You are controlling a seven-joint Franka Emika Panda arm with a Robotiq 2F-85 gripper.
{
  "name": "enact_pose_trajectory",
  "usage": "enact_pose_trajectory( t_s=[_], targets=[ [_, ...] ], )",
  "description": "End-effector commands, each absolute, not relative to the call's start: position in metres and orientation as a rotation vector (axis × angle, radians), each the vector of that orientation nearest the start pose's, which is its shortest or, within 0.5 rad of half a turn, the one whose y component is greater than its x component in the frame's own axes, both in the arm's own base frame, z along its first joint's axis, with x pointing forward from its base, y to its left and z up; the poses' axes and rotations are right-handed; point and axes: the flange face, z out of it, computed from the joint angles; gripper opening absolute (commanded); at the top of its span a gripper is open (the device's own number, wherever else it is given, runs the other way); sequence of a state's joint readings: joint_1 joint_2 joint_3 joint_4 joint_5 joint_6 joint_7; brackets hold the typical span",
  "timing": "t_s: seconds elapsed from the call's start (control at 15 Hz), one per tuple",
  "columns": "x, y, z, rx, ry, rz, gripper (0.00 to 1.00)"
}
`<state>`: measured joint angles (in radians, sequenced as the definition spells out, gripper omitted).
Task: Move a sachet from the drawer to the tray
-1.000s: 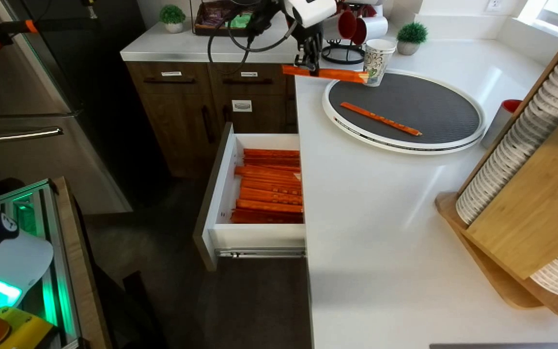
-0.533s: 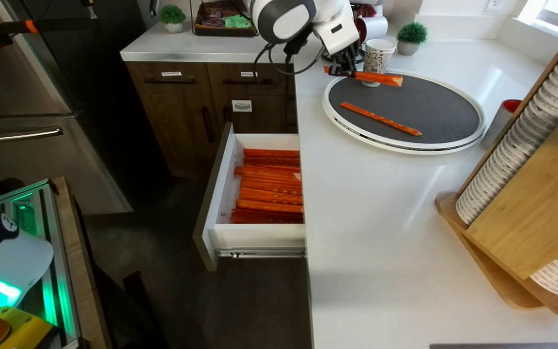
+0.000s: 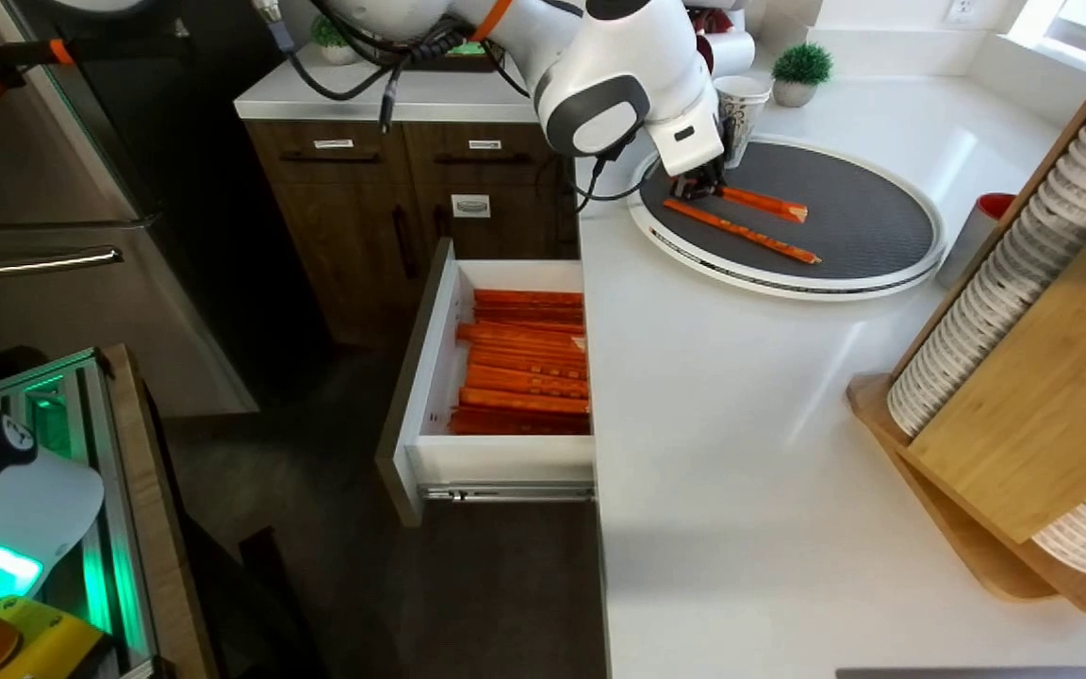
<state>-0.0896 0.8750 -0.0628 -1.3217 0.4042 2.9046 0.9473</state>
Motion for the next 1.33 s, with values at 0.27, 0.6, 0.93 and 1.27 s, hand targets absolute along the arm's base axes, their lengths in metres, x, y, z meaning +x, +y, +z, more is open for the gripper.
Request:
enact_pose_trajectory(
  t_s=[0.27,0.6,0.93,1.27],
  targets=[
    [0.787,-0.13,0.296,-1.992,1.712,-0.756,0.61],
    [0.761,-0.126,0.335,-2.151,1.715,-0.644,0.98],
    [0.719,-0.108,0.372,-2.378,1.568,-0.45,1.0],
    [0.658,-0.081,0.38,-2.527,1.373,-0.138,1.0]
  ],
)
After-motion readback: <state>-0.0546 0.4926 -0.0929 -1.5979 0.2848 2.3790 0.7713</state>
